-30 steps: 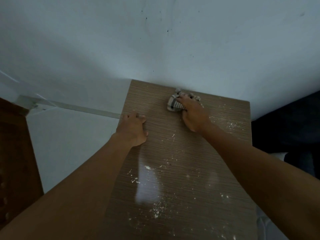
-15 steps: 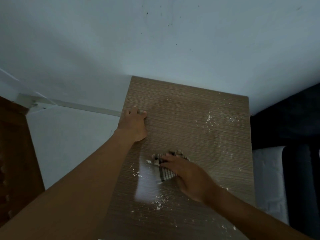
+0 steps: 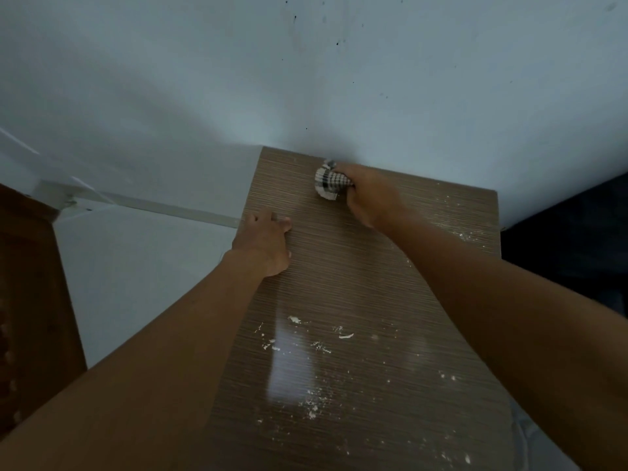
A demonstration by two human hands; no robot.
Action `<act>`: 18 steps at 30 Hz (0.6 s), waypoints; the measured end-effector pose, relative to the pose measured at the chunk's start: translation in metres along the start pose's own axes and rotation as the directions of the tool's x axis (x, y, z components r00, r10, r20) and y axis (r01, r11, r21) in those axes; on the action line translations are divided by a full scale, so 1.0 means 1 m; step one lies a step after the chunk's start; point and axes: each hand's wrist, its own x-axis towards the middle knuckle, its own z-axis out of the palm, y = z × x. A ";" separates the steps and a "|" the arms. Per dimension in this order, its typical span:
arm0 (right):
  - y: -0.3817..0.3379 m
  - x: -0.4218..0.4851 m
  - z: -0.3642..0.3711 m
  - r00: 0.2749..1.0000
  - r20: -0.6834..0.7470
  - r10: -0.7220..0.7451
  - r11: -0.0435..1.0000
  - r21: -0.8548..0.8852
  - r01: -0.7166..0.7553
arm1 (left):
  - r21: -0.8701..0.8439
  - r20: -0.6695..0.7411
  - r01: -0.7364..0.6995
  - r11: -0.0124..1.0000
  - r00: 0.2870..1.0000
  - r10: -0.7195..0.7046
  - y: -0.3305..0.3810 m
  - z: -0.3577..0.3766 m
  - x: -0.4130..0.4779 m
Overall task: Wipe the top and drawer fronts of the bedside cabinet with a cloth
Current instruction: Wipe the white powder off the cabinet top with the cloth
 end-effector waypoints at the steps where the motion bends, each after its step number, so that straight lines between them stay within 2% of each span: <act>1: 0.002 0.000 0.006 0.999 0.019 0.038 0.999 -0.027 -0.037 | -0.001 0.003 0.000 1.000 1.000 0.000 0.000 0.000 0.000; 4: 0.002 -0.015 0.020 1.000 -0.002 0.024 0.999 -0.029 -0.024 | 0.005 0.006 -0.008 1.000 1.000 0.008 -0.001 0.000 -0.001; 9: -0.005 -0.081 0.039 0.984 0.110 -0.143 0.989 -0.025 0.147 | 0.009 0.002 -0.002 1.000 1.000 0.002 0.000 -0.001 -0.001; 12: -0.013 -0.134 0.053 0.969 0.147 -0.196 0.981 0.026 0.195 | 0.009 0.004 -0.002 1.000 1.000 0.002 0.000 0.000 -0.001; 18: -0.023 -0.210 0.077 0.962 0.119 -0.244 0.967 0.099 0.233 | 0.002 0.006 0.001 1.000 1.000 -0.001 0.000 0.002 0.000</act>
